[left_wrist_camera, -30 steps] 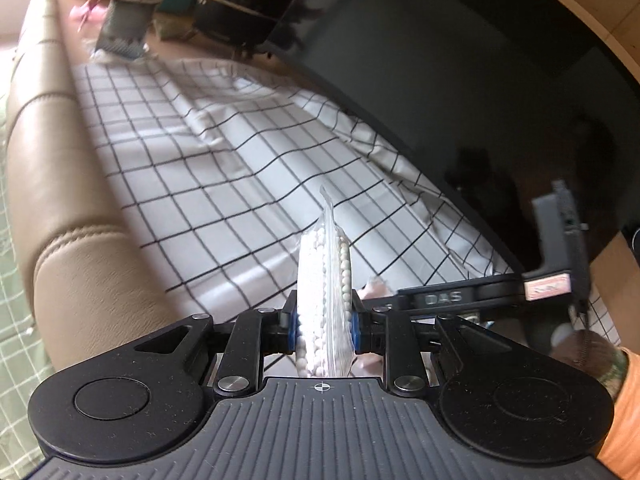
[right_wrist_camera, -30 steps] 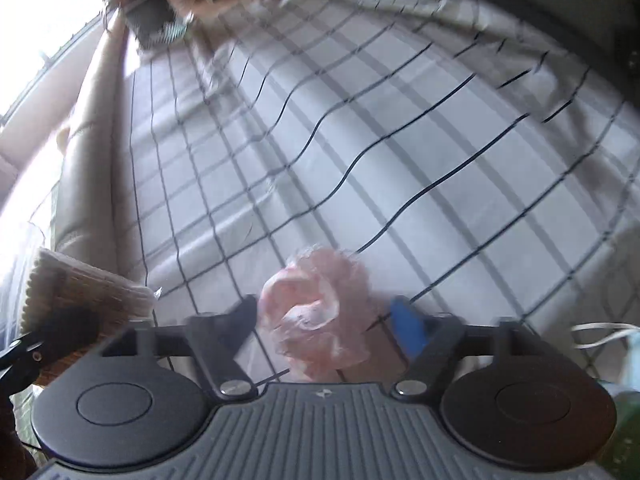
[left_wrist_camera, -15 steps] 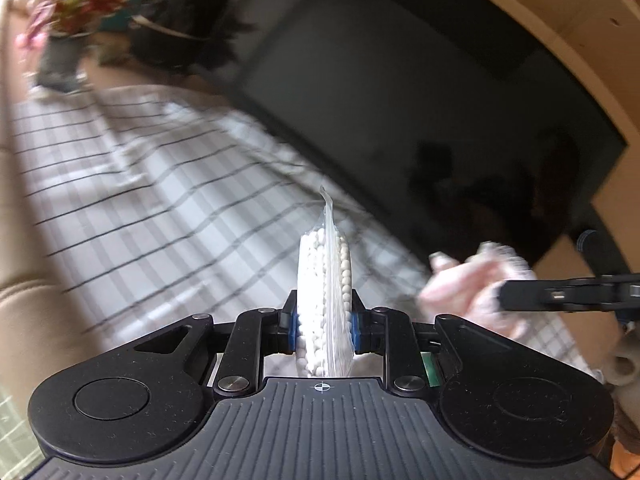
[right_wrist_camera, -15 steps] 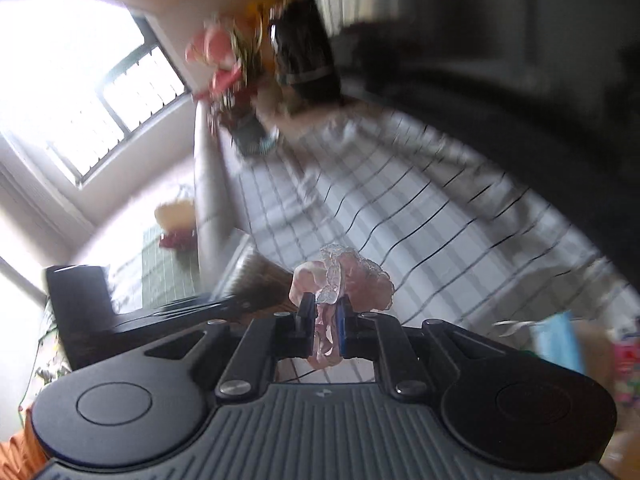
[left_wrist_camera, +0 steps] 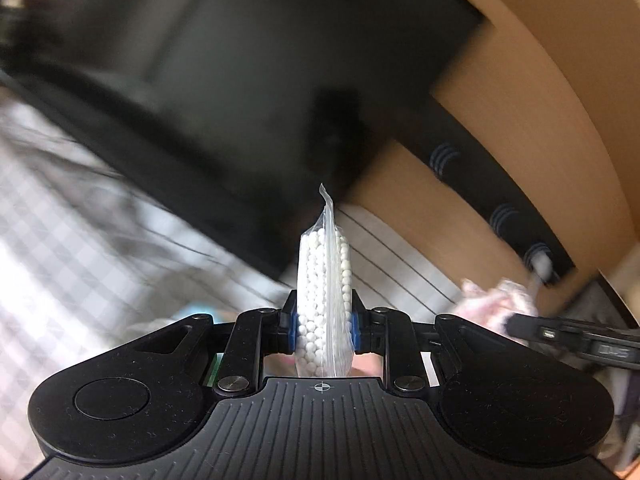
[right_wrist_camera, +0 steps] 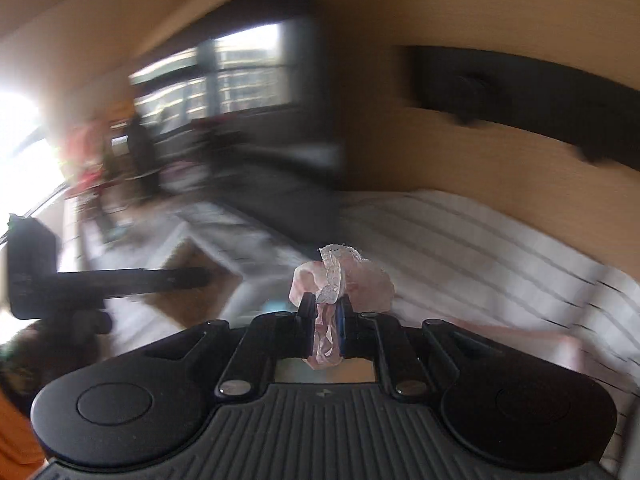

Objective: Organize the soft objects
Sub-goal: 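Carry the bead bag into the pink box while the right tool drops the cloth there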

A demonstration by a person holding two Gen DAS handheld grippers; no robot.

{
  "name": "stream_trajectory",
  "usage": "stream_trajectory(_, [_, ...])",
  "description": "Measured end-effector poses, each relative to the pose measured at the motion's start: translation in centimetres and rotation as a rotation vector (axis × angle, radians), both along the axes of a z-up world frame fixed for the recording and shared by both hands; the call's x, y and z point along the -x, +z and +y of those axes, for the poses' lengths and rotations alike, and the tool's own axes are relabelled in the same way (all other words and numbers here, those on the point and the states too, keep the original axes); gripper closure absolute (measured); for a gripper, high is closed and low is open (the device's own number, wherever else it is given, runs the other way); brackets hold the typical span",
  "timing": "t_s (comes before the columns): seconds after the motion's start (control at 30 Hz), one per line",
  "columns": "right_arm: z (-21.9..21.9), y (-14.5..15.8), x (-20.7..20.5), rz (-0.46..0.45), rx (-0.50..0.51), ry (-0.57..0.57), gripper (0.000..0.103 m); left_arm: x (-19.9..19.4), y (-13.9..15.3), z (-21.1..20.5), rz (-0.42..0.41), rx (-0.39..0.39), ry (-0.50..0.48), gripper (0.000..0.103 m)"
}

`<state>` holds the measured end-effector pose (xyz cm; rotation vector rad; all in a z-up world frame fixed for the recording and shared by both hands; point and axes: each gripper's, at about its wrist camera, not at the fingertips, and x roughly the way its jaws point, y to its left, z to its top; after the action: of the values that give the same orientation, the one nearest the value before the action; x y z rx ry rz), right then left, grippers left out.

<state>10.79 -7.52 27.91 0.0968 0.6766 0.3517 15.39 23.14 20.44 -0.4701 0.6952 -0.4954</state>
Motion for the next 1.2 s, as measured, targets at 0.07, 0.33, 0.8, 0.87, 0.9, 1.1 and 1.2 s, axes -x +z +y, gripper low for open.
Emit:
stream_trajectory(0.07, [-3.7,-1.6,0.0,0.005,0.028,-0.094,0.092,-0.6,-0.5,-4.8,0.014,0.0,-0.083,0.077])
stream_trajectory(0.33, [-13.6,-10.2,0.3,0.064,0.029,-0.328,0.074,-4.3,-6.0,-22.0,0.149,0.104,-0.345,0.077])
stream_trajectory(0.8, [-12.1,-17.3,7.3,0.098,0.062,-0.247,0.037,0.7,-6.2,-17.7,-0.043,-0.132,-0.201,0.076])
stream_trajectory(0.87, [-11.0,-17.6,7.1,0.089,0.057,-0.221,0.036,2.3,-4.8,-14.6,-0.07,-0.171,-0.146,0.076])
stream_trajectory(0.9, [-10.4,-17.6,7.2,0.085,0.052,-0.206,0.033,3.2,-4.6,-12.6,-0.08,-0.185,-0.106,0.076])
stream_trajectory(1.1, [-6.2,-18.3,6.9,0.1,0.049,-0.139,0.029,7.5,-4.8,-2.0,-0.106,-0.285,0.157,0.076])
stream_trajectory(1.2, [-4.2,-18.8,6.7,0.122,0.045,-0.121,0.029,8.9,-5.9,1.7,-0.066,-0.33,0.251,0.076])
